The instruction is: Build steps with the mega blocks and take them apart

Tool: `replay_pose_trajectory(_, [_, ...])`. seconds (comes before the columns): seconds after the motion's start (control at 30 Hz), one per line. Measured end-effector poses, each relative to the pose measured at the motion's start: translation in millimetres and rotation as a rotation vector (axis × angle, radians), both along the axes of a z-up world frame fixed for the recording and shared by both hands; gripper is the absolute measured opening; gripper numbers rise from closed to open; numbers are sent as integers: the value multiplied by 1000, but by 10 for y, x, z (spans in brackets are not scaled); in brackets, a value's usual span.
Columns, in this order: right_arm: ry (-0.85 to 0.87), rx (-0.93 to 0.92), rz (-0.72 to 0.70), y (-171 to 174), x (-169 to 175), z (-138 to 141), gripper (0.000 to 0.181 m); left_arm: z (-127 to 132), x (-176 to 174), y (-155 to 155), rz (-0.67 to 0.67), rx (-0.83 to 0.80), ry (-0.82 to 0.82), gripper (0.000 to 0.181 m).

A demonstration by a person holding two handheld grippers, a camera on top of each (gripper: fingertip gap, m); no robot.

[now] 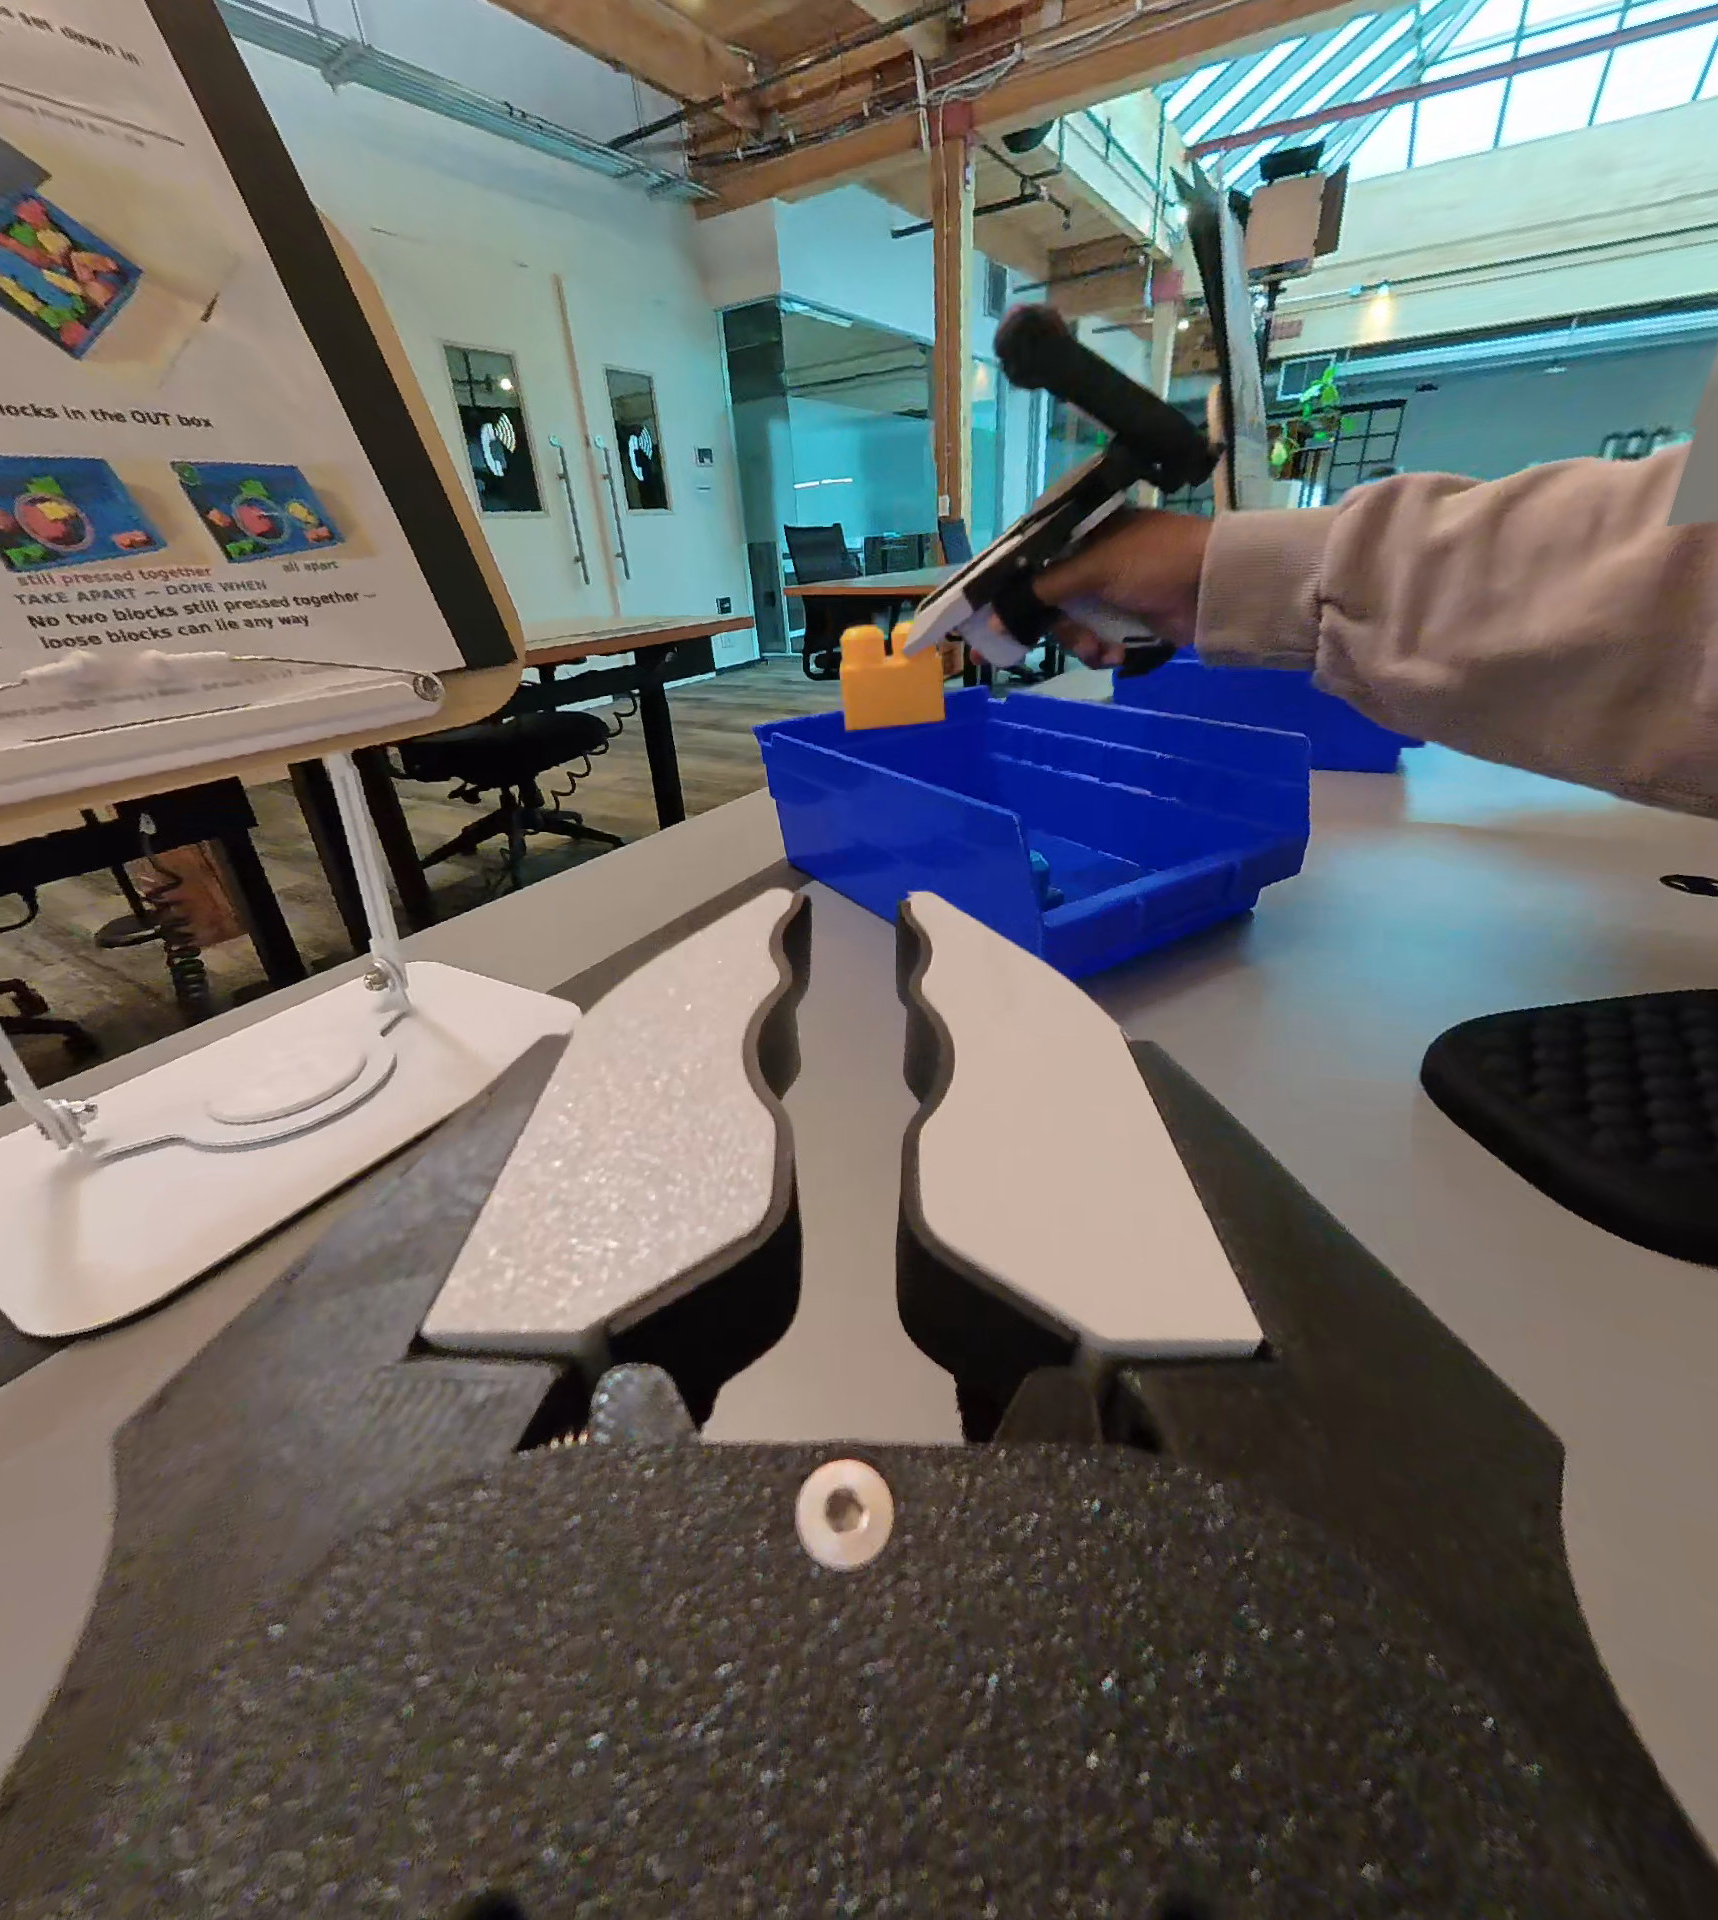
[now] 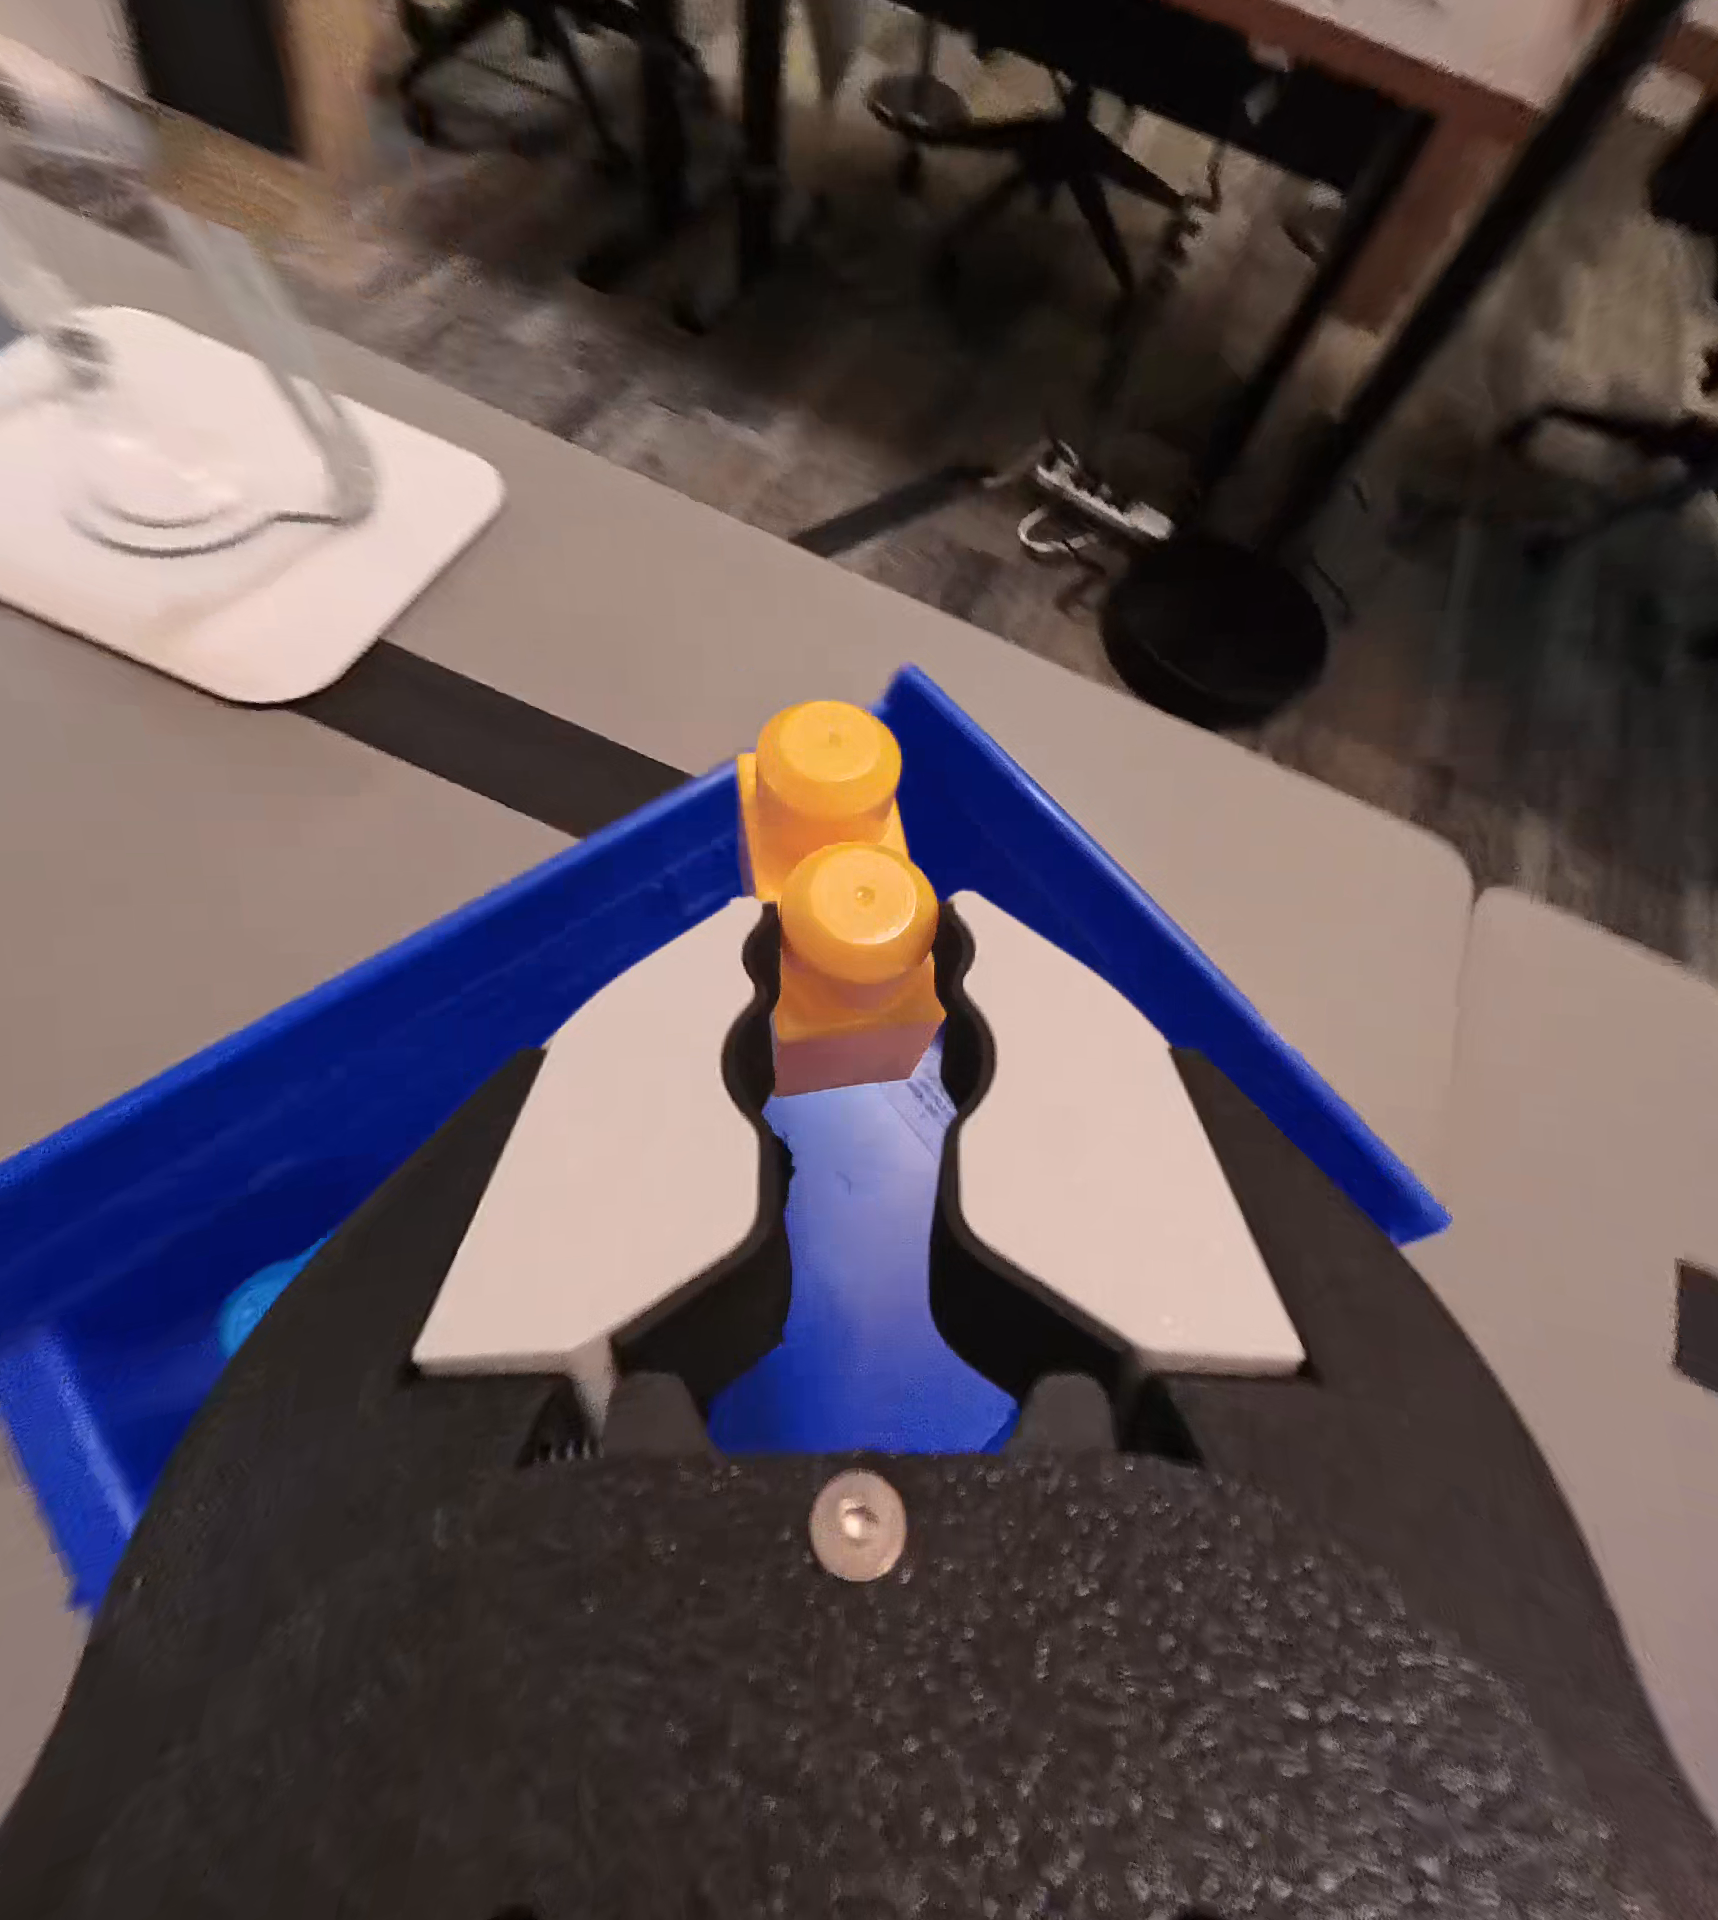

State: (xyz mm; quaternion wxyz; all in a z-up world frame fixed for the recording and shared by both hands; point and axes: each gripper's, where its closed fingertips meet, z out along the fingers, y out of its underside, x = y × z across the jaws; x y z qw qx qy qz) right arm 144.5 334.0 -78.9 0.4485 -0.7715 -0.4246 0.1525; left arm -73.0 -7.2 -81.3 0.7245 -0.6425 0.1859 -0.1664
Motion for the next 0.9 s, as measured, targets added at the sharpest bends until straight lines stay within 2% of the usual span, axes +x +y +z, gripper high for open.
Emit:
replay_pose_trajectory(0.17, [-65, -50, -185, 208, -30, -551, 29, -59, 31, 11, -6, -17, 23, 14])
replay_pose_trajectory(0.3, [-80, -54, -270, 309, -97, -782, 29, -51, 40, 1, -11, -15, 32, 13])
replay_pose_trajectory(0.67, [26, -127, -475, 389, -173, -1060, 29, -54, 24, 6, -18, -27, 33, 13])
replay_pose_trajectory(0.77, [96, -193, -452, 313, -306, -1094, 29, -62, 23, 8, -18, -31, 36, 13])
replay_pose_trajectory(0.9, [195, -216, -410, 234, -382, -996, 39, -72, 22, 14, -21, -37, 36, 13])
